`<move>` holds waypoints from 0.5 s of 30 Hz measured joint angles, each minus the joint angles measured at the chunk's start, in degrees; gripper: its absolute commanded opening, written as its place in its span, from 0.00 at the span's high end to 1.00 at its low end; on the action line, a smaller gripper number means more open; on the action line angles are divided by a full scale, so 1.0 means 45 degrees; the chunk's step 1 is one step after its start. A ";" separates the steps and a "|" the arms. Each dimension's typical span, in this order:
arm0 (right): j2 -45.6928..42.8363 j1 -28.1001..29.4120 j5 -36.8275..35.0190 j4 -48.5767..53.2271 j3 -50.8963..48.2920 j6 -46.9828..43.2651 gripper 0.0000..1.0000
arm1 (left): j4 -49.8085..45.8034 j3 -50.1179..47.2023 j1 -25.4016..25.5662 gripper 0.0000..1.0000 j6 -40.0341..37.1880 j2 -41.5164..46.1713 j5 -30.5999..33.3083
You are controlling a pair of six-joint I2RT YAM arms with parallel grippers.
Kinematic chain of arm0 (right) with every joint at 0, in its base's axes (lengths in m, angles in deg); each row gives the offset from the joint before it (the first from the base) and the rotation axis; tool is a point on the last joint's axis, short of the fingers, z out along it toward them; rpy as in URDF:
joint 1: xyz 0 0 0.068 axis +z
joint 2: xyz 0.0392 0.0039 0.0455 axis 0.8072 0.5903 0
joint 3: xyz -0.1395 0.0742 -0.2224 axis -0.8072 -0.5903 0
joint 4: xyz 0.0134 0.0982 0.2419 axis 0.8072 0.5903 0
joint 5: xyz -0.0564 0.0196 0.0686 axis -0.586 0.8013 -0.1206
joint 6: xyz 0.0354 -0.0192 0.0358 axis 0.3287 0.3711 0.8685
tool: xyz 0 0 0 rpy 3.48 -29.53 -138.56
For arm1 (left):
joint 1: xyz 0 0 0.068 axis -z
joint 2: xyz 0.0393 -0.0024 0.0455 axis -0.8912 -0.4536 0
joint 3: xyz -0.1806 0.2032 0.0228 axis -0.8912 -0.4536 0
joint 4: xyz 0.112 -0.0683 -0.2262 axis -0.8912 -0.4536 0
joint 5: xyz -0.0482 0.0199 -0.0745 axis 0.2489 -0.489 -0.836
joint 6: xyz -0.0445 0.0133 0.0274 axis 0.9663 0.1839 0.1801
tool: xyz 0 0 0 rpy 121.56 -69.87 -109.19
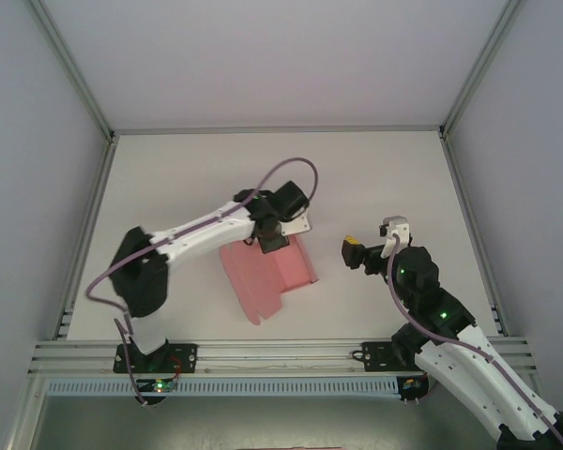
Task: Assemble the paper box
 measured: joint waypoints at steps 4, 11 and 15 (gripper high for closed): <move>-0.0199 -0.0015 -0.0005 0.0189 0.0000 0.0000 0.02 | -0.0869 0.1103 0.0602 1.00 -0.0636 -0.1996 0.1579; -0.0680 -0.0214 -0.0151 0.0510 0.0000 -0.0005 0.02 | -0.2195 0.3468 0.0869 0.46 -0.1948 -0.3478 0.2958; -0.0743 -0.0350 -0.0243 0.0709 0.0000 -0.0005 0.02 | -0.2448 0.4522 0.0874 0.34 -0.2375 -0.3653 0.3128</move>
